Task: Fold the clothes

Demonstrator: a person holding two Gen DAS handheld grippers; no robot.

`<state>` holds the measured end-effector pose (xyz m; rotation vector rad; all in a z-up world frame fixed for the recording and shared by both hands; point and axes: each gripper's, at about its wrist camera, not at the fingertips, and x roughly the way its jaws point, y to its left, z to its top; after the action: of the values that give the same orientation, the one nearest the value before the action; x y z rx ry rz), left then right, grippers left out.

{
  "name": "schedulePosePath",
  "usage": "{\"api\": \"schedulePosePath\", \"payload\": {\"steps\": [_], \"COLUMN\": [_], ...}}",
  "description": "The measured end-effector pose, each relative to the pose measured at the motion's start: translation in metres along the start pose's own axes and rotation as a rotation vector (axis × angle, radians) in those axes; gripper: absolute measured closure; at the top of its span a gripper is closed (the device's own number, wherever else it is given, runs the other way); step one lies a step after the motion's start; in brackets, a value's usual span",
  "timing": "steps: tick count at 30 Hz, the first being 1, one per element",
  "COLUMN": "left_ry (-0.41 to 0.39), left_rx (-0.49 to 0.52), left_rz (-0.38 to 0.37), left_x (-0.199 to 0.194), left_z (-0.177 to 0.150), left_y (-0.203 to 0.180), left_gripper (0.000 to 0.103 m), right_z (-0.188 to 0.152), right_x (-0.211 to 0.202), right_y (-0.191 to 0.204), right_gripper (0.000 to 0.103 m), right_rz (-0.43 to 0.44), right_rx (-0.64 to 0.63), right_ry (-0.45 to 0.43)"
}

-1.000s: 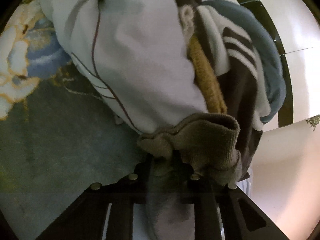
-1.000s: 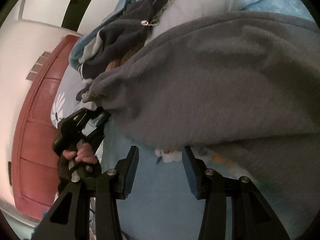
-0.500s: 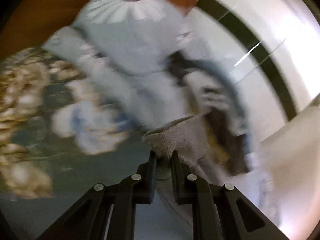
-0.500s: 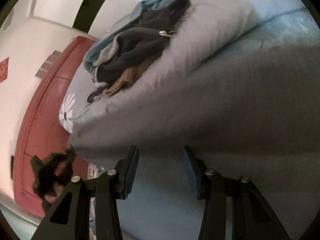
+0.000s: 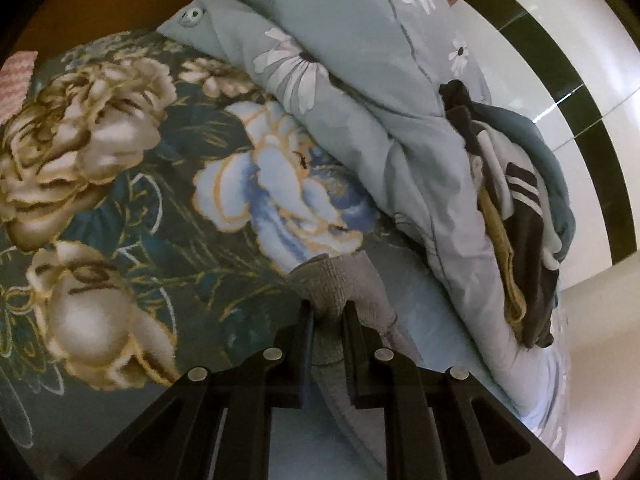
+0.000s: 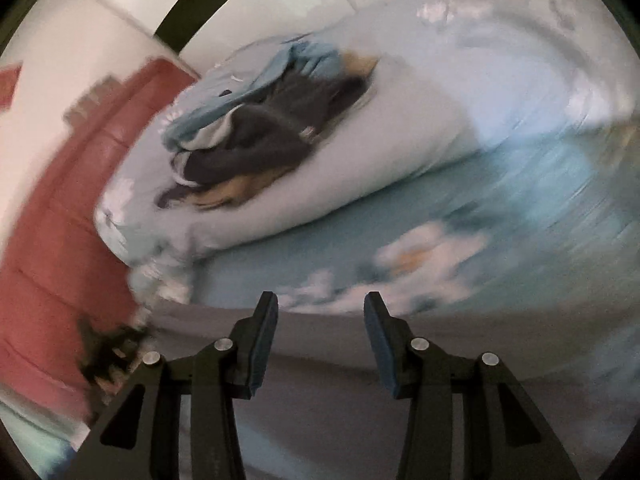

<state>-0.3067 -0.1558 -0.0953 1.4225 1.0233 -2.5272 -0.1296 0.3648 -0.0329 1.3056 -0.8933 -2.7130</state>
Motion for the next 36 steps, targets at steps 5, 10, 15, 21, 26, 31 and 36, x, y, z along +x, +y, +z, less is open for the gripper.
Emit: {"api": "schedulePosePath", "payload": {"steps": [5, 10, 15, 21, 26, 31, 36], "left_ry": [0.019, 0.026, 0.036, 0.039, 0.012, -0.073, -0.089], "left_rx": [-0.02, -0.042, -0.026, -0.017, -0.006, 0.013, -0.023], "left_rz": [0.008, 0.024, 0.036, 0.034, 0.004, -0.091, -0.047], "left_x": [0.008, 0.011, 0.012, 0.015, 0.01, -0.019, -0.018], "left_z": [-0.005, -0.006, -0.003, -0.002, 0.0, 0.012, 0.018], "left_y": [0.004, 0.004, 0.001, -0.005, -0.016, -0.03, -0.013], "left_gripper": [0.089, 0.089, 0.089, 0.089, 0.089, 0.089, 0.089], "right_z": [0.022, 0.031, 0.025, 0.007, 0.005, 0.047, 0.077], "right_x": [-0.04, -0.026, 0.01, 0.022, 0.019, 0.0, 0.02], "right_y": [-0.067, -0.109, -0.114, -0.1, -0.078, -0.058, -0.053], "right_gripper": [0.057, 0.057, 0.057, 0.066, 0.094, 0.097, 0.102], "right_rz": [-0.289, -0.222, -0.159, -0.248, -0.38, -0.445, -0.434], "right_rx": [-0.269, -0.292, -0.323, -0.402, -0.417, -0.405, -0.364], "right_ry": [0.179, 0.39, 0.527, 0.557, 0.478, 0.301, 0.257]}}
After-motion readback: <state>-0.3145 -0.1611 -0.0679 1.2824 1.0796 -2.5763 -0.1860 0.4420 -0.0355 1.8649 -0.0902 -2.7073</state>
